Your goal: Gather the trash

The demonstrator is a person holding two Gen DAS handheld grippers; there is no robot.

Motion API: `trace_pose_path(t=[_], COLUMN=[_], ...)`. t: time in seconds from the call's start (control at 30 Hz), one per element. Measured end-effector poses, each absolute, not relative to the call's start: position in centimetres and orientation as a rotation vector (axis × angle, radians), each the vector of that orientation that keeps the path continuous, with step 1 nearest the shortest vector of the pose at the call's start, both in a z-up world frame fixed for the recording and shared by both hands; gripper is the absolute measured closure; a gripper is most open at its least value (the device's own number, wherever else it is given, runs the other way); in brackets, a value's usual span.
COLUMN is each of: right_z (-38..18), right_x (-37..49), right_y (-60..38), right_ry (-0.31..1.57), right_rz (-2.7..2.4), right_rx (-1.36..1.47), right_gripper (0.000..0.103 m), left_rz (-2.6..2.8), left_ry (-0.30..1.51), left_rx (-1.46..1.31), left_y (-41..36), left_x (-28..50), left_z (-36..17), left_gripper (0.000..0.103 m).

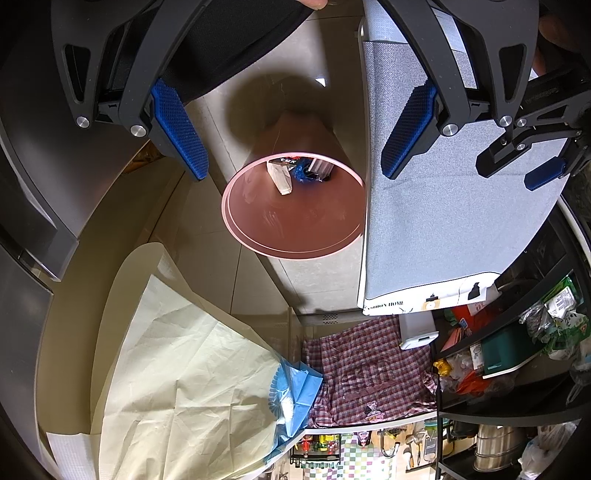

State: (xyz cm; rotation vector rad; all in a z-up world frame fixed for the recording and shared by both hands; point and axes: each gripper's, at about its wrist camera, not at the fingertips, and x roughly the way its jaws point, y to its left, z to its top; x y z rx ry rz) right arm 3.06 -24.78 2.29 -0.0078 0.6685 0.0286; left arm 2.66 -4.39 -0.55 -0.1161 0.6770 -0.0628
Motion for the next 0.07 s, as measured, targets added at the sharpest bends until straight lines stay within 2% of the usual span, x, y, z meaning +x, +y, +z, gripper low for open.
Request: trace_pose_path(t=[0.07], right_z=[2.29], right_x=[3.04], right_y=[-24.76], right_ry=[0.668], right_rz=[0.029], right_rx=[-0.008], right_gripper=[0.01], left_rz=[-0.065], left_ry=[0.675], left_rx=[-0.116], left_y=[-4.36], left_x=[2.54], left_z=[-0.58], left_gripper=[0.008])
